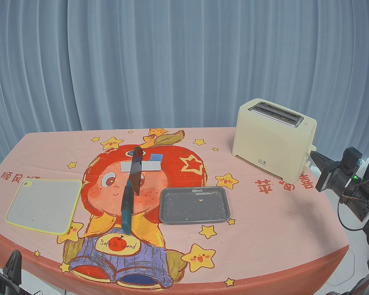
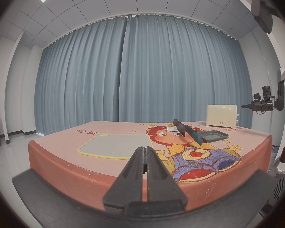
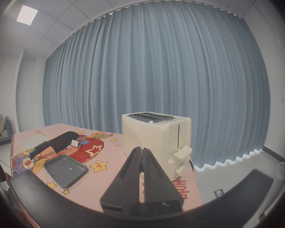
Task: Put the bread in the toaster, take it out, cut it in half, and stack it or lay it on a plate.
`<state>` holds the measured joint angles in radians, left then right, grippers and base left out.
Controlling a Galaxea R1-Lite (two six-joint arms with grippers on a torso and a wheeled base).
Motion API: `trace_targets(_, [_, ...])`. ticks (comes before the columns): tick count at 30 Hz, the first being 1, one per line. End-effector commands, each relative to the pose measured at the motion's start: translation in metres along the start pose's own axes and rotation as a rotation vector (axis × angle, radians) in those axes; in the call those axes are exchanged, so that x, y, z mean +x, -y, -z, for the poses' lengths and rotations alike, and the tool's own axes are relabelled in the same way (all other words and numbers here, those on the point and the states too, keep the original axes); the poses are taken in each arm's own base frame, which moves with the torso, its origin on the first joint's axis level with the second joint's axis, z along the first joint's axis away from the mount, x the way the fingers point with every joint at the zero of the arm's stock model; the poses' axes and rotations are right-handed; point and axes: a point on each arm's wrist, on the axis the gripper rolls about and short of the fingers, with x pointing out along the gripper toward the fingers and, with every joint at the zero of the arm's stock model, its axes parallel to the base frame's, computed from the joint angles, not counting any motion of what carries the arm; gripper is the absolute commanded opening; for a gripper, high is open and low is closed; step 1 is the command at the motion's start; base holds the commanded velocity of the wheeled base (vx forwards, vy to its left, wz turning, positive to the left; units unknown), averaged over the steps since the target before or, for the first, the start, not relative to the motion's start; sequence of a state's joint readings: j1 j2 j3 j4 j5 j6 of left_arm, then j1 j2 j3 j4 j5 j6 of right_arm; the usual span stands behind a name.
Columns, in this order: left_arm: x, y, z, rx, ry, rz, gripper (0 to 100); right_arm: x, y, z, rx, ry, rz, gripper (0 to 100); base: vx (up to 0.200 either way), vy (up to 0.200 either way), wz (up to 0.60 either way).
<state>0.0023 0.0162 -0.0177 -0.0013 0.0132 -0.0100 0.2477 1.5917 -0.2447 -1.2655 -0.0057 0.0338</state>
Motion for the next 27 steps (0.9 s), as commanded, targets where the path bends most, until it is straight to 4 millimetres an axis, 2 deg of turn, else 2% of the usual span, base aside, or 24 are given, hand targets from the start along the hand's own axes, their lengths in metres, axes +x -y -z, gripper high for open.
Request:
trace_targets(1, [0.0, 0.0, 0.005, -0.001, -0.001, -0.001, 0, 0.002, -0.002, -0.005, 0.003, 0.025, -0.003, 0, 0.0, 0.0, 0.0])
trace_targets(3, [0.0, 0.0, 0.005, -0.001, -0.001, -0.001, 0, 0.008, -0.004, -0.02, 0.074, 0.087, -0.011, 0, 0.0, 0.0, 0.0])
trace_targets(6, [0.0, 0.0, 0.005, -0.001, -0.001, -0.001, 0, 0.007, -0.006, -0.024, 0.129, 0.101, 0.01, 0, 0.0, 0.0, 0.0])
trace_targets(21, [0.0, 0.0, 0.005, -0.001, -0.001, 0.0, 0, 0.003, 0.004, 0.025, 0.093, -0.122, 0.083, 0, 0.0, 0.0, 0.0])
trace_targets(27, [0.0, 0.0, 0.005, -0.001, -0.001, 0.0, 0, 0.004, 0.004, 0.034, 0.089, -0.165, 0.085, 0, 0.0, 0.0, 0.0])
